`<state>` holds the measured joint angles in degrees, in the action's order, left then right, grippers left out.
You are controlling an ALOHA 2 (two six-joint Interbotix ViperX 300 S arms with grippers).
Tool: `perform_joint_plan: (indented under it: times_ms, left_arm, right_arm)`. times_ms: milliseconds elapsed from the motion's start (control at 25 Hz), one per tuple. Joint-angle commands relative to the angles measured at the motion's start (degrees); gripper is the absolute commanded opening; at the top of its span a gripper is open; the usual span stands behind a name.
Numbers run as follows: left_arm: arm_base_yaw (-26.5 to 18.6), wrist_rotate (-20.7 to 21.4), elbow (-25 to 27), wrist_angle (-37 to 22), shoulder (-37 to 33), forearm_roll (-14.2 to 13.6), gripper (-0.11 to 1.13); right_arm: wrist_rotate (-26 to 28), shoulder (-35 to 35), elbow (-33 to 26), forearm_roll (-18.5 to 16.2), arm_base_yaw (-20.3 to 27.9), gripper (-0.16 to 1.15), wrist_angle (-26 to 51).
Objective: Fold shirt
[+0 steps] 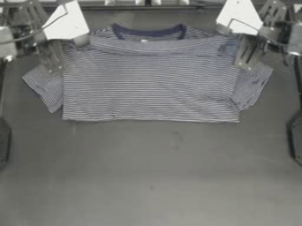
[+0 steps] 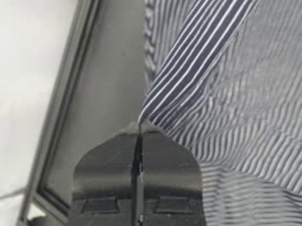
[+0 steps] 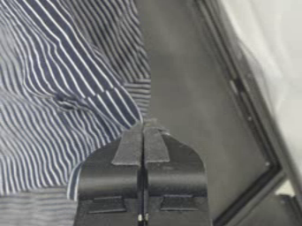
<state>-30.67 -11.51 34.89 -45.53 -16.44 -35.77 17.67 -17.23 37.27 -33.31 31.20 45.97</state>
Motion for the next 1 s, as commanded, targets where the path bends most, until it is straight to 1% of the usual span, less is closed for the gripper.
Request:
perform_joint_plan:
  times_ms: [40, 200, 320, 440, 640, 800, 880, 1000]
  left_arm:
    - [-2.64, 0.18, -1.93, 1.67, 0.44, -0.44, 0.04]
    - [-5.36, 0.26, -1.58, 4.92, 2.11, -0.53, 0.04]
    - [-6.68, 0.26, -1.23, 6.42, 4.57, -0.44, 0.04]
    - [-7.47, 0.18, -0.70, 7.91, 7.03, -0.44, 0.04]
    - [-8.00, 0.26, -0.44, 10.63, 10.81, -0.53, 0.05]
    - [-8.00, 0.26, -0.70, 11.07, 13.54, -0.62, 0.06]
    - [-8.00, 0.26, -0.62, 11.16, 14.59, -0.62, 0.10]
    - [-8.00, -0.18, -0.70, 11.16, 15.47, -0.53, 0.28]
  right_arm:
    - [-0.35, 1.32, -1.49, -0.35, 2.99, 0.08, -3.34]
    - [-0.35, 3.25, -1.49, -1.41, 5.63, 0.08, -6.33]
    - [-0.35, 4.92, -1.23, -1.49, 7.12, 0.08, -9.32]
    - [-0.35, 7.21, -0.88, -1.49, 7.91, 0.08, -13.10]
    - [-0.18, 10.72, -0.97, -1.49, 8.53, 0.08, -14.15]
    - [0.09, 12.74, -0.18, -1.49, 9.58, 0.08, -15.91]
    - [0.35, 13.27, 0.35, -1.49, 9.67, 0.08, -16.44]
    - [0.88, 14.06, 0.79, -1.49, 10.20, 0.11, -17.05]
